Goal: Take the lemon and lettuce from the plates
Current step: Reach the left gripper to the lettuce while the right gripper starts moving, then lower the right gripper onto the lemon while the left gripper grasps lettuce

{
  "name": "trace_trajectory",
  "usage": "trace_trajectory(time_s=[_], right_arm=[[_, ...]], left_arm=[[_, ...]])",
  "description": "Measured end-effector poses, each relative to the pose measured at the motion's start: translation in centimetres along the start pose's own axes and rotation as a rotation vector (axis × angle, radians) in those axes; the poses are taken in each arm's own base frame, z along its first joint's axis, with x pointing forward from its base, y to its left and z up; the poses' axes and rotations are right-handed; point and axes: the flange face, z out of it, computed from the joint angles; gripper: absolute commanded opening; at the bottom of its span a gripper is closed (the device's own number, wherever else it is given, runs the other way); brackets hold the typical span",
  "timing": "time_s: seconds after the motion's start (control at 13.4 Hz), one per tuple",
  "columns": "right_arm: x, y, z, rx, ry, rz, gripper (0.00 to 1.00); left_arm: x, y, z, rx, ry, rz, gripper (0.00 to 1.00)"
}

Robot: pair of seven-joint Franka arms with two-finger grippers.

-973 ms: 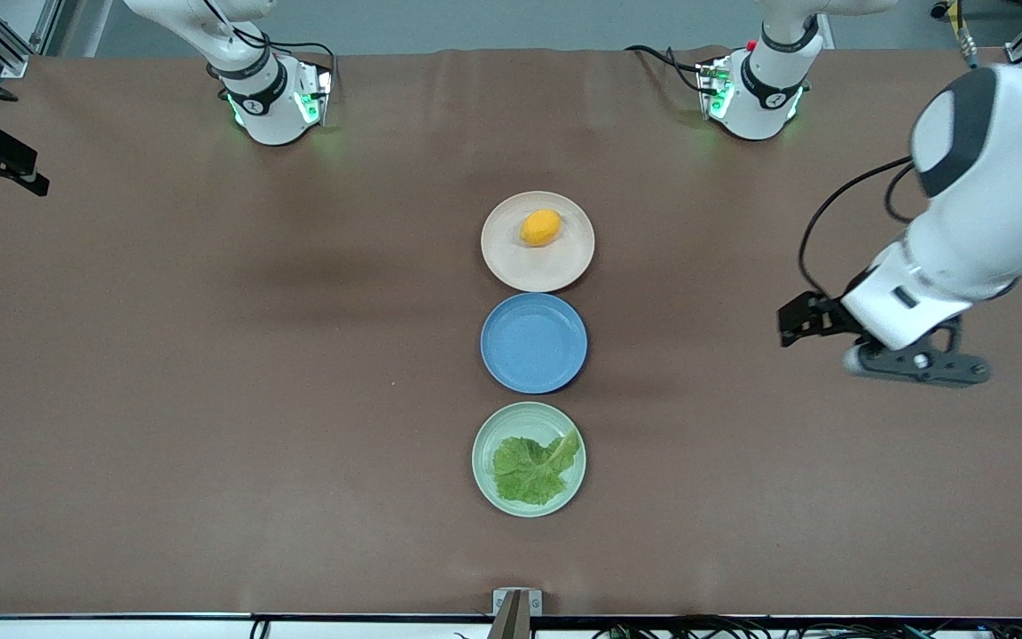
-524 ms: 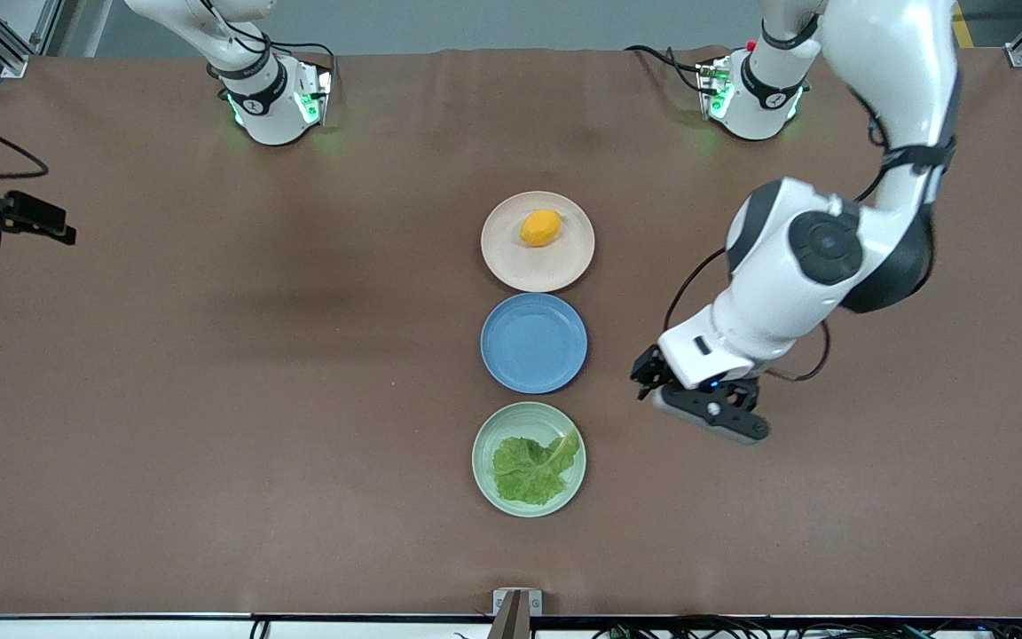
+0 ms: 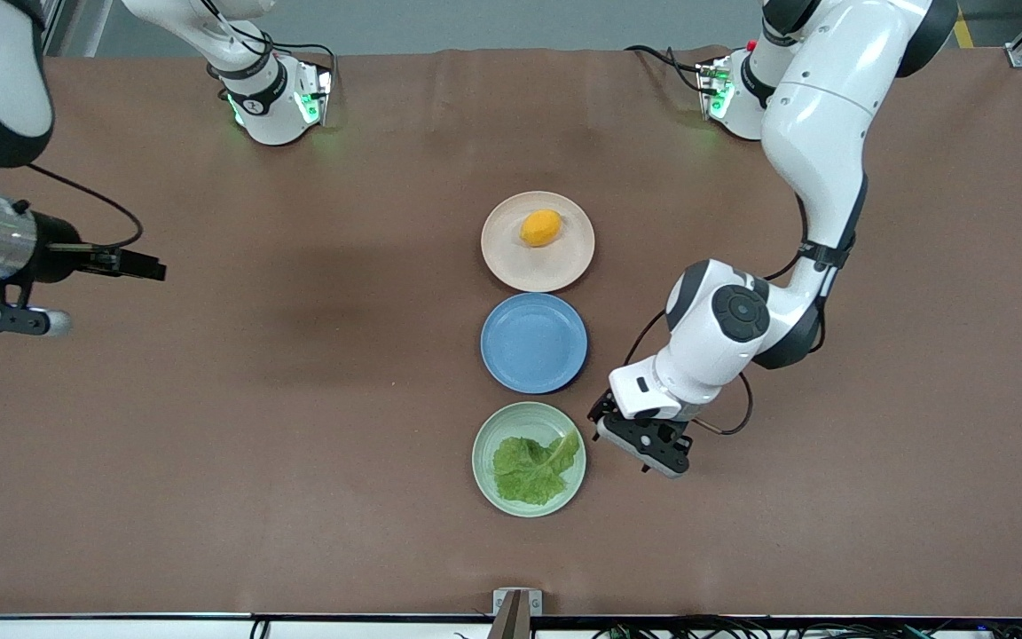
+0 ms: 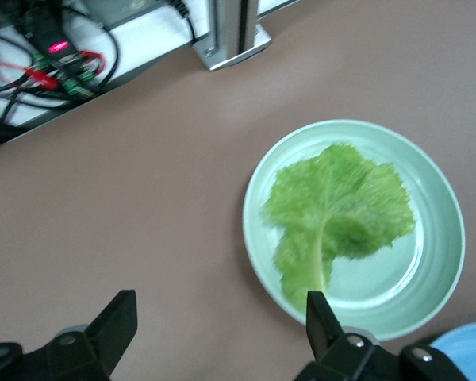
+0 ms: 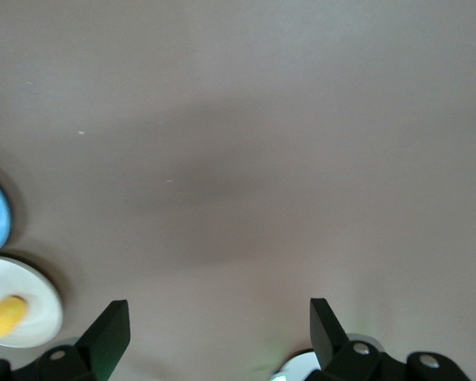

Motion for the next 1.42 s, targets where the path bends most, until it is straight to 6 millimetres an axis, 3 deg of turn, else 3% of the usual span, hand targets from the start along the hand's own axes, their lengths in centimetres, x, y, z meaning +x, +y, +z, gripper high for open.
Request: trace_trajectory(time_s=[0.15, 0.3, 0.45, 0.6, 0.9, 1.12, 1.42], right_arm=[[-2.8, -5.2, 0.9, -0.010, 0.014, 0.099, 1.00], [-6.8, -12.4, 3.3, -0.015, 0.047, 0.216, 1.00], [-11.8, -20.2, 6.3, -0.013, 0.085, 0.305, 1.00], [-16.2, -25.4, 8.8, -0.002, 0.113, 0.359, 1.00], [-21.7, -32.4, 15.9, 0.019, 0.144, 0.471, 1.00], [-24.0, -36.6, 22.6, 0.007, 0.156, 0.495, 1.00], [-26.3, -40.3, 30.5, 0.026, 0.183, 0.534, 1.00]], left_arm=[[-0.4, 1.9, 2.6, -0.010, 0.044, 0.014, 0.79], [-1.2, 3.9, 5.3, -0.020, 0.089, 0.011, 0.76], [-2.2, 4.8, 7.3, -0.027, 0.097, 0.002, 0.72], [-2.9, 5.1, 8.7, -0.030, 0.099, 0.003, 0.63], [-3.2, 6.6, 9.5, -0.040, 0.097, 0.017, 0.59], [-3.5, 6.9, 10.1, -0.042, 0.089, 0.023, 0.55], [-3.7, 6.9, 10.3, -0.038, 0.100, 0.040, 0.36]])
